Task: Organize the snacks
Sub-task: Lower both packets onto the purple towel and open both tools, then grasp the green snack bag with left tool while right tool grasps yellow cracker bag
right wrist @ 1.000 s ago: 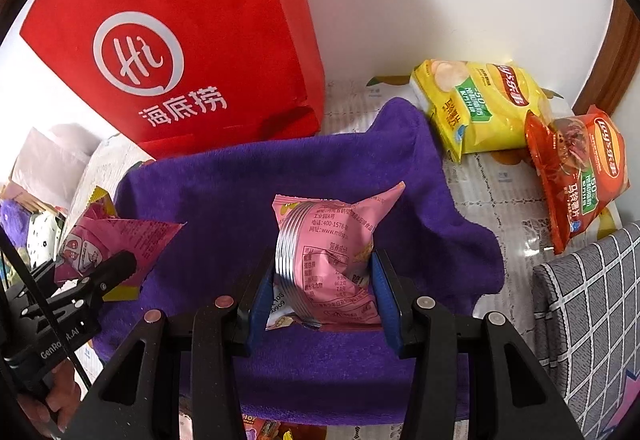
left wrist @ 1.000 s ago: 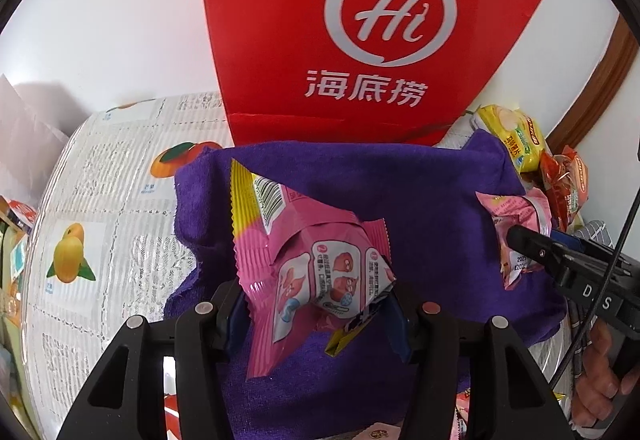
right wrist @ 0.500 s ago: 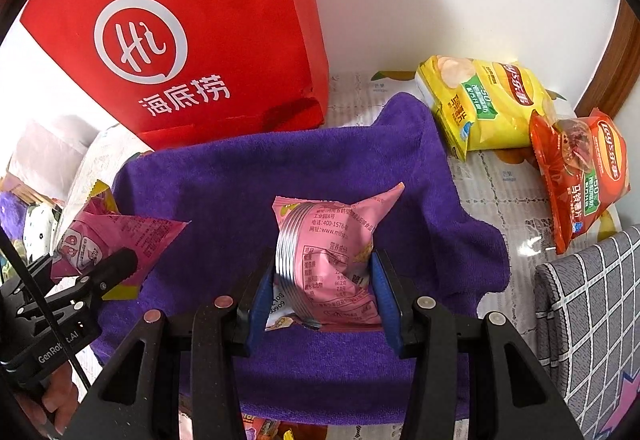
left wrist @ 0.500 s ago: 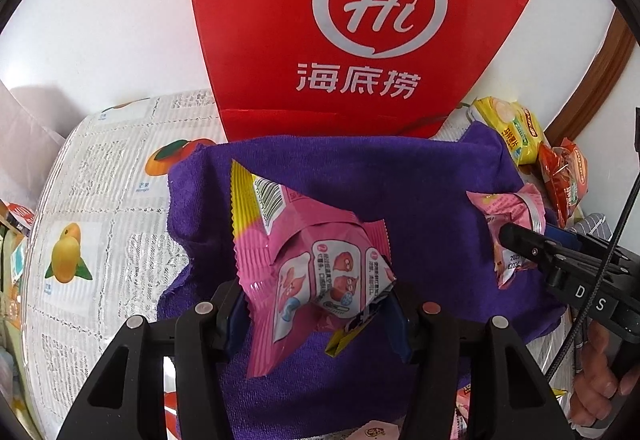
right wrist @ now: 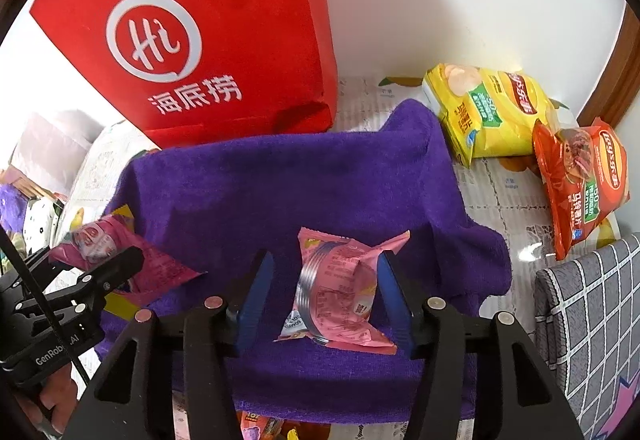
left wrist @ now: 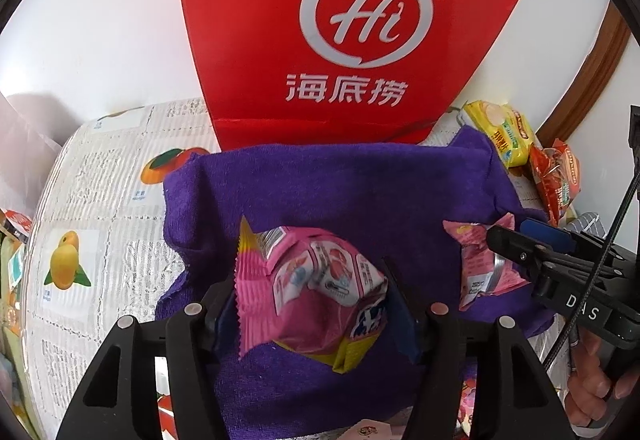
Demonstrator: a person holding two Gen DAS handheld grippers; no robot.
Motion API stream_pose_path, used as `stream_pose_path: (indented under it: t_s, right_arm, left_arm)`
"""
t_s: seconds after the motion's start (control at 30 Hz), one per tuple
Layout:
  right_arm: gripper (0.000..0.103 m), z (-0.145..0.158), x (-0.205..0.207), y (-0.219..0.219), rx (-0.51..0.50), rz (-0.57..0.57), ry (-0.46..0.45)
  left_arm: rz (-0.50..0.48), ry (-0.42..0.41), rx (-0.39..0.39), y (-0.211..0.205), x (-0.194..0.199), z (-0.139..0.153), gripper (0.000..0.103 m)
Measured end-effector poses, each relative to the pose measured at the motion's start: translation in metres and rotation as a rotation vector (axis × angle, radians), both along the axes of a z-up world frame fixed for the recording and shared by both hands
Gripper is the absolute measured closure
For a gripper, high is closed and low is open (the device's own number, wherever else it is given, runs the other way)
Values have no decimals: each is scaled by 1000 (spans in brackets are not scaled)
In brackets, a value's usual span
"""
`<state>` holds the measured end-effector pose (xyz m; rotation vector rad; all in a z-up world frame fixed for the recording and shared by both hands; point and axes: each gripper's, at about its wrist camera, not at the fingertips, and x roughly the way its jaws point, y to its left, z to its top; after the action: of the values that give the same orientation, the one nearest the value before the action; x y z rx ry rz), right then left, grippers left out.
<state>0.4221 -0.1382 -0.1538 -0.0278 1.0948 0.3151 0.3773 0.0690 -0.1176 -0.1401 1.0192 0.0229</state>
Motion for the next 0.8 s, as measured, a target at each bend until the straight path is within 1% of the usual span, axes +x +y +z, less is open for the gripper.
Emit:
stream_pose_path:
  t_s: [0.13,0.27,0.37,0.47,0.53,0.57,0.67,0.8]
  right_arm:
    - [48,12,-7,2,10,16,-48]
    - [48,28,-18,8,-19,40,-115]
    - [48,42,-28,12,-29,53,-165]
    - [48,56,-39,13,-27,42,-193]
    - [48,63,-48,11,-18,31,-208]
    - [48,66,-53,9,-12,26,-215]
    - [48,72,-72,-1,-8,20,-198]
    - [48,73,-99,-18,21,4,-170]
  left_arm:
    - [4,-7,3,0,-2,4,42]
    - [13,-12,15,0,-5,10,42]
    - [15,-44,50,-2,-12,23,42]
    - [4,-70,72,-4,-21,37,42]
    - [5,-80,68,-5,-26,43,42]
    - [7,-86,49,-4,-33,45,41]
    - [6,-74,5,-3,-48,46,40]
    - [19,-59,-10,1,-74,44,40]
